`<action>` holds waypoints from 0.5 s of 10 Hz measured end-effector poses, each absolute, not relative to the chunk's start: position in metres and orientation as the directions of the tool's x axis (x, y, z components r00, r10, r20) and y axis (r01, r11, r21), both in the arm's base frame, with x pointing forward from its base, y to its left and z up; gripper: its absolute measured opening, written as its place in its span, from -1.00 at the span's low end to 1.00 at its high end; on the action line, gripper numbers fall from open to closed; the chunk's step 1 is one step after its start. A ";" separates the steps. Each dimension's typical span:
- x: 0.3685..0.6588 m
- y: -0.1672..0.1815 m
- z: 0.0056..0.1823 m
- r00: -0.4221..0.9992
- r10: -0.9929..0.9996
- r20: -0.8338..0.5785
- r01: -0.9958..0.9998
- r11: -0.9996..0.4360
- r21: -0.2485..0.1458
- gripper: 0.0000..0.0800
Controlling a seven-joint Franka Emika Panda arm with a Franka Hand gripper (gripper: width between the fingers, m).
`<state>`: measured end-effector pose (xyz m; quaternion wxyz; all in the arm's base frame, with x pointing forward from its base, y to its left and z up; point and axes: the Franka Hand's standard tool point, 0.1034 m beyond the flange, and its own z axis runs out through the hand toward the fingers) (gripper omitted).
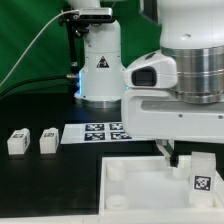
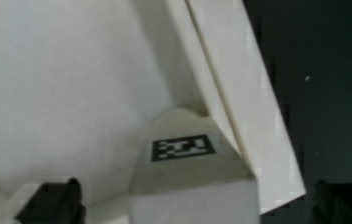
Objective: Assemble one leg
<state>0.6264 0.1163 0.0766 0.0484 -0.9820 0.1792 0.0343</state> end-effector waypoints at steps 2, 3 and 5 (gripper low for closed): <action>0.626 0.116 0.076 0.932 -0.353 -0.086 -0.359 -0.930 -0.082 0.22; 0.626 0.116 0.076 0.923 -0.374 -0.088 -0.380 -0.921 -0.080 -0.12; 0.626 0.115 0.076 0.914 -0.395 -0.090 -0.402 -0.912 -0.076 -0.26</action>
Offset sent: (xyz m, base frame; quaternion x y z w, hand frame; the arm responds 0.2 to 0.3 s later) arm 0.0000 0.0000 0.0000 0.0000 0.0000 0.0899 0.9960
